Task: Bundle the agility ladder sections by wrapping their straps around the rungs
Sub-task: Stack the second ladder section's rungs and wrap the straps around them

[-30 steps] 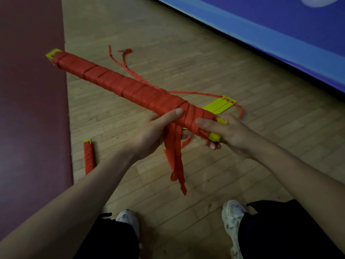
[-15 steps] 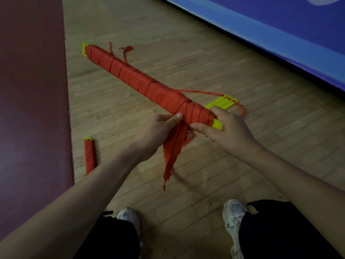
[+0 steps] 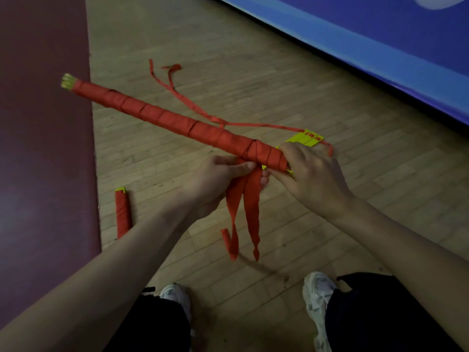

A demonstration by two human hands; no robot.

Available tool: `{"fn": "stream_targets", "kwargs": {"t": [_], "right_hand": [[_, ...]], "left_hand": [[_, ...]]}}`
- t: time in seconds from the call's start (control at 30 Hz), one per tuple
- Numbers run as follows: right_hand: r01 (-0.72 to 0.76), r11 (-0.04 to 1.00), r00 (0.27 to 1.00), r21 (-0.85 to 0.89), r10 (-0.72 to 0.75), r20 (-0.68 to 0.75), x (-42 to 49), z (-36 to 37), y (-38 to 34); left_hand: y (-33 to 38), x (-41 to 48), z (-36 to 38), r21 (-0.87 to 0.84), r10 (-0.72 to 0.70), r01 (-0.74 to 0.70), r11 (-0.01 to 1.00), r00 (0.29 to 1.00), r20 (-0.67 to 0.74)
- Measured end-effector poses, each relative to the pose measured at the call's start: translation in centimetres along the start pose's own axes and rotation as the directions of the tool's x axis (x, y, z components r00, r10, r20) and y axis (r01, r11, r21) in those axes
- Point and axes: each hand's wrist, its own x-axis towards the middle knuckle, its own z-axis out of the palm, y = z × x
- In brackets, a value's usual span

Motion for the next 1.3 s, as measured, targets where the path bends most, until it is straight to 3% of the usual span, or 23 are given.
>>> {"fn": "stream_targets", "kwargs": {"t": [0.17, 0.33, 0.5, 0.77, 0.87, 0.93, 1.0, 1.1, 1.3], "right_hand": [[0.021, 1.000, 1.000, -0.019, -0.021, -0.006, 0.2, 0.4, 0.0], [0.110, 0.992, 0.991, -0.065, -0.114, -0.068, 0.3, 1.0, -0.1], [0.120, 0.992, 0.989, -0.033, -0.122, -0.086, 0.1, 1.2, 0.1], [-0.006, 0.985, 1.000, 0.171, 0.005, 0.009, -0.2, 0.6, 0.0], [-0.077, 0.957, 0.988, 0.281, 0.035, 0.152, -0.2, 0.4, 0.7], [-0.174, 0.907, 0.952, 0.384, 0.055, 0.300, 0.3, -0.3, 1.4], [-0.325, 0.768, 0.902, 0.552, 0.077, 0.424, 0.9, -1.0, 1.8], [-0.449, 0.557, 0.882, 0.698, 0.152, 0.446, 1.4, -0.6, 2.3], [-0.444, 0.473, 0.885, 0.761, 0.100, 0.455, 2.5, 0.3, 3.5]], "left_hand": [[0.5, -0.6, 0.1, 0.045, 0.024, -0.024, 0.999, 1.000, -0.001], [0.2, -0.7, 1.0, -0.038, -0.055, 0.048, 0.998, 0.977, -0.204], [-0.3, -0.6, 1.4, -0.103, -0.031, 0.006, 0.995, 0.970, -0.242], [-0.9, -0.3, 1.2, -0.067, 0.095, -0.116, 0.991, 0.961, -0.258], [-0.9, -0.3, 1.0, -0.052, 0.097, -0.113, 0.992, 0.962, -0.254], [-0.8, -0.4, 0.6, -0.035, 0.098, -0.110, 0.993, 0.964, -0.247], [-0.4, -0.4, 0.2, -0.012, 0.085, -0.090, 0.996, 0.975, -0.207], [-0.3, -0.2, 0.0, 0.002, 0.067, -0.068, 0.998, 0.987, -0.145], [0.0, 0.4, -0.5, 0.060, 0.024, -0.024, 0.998, 1.000, 0.000]]}}
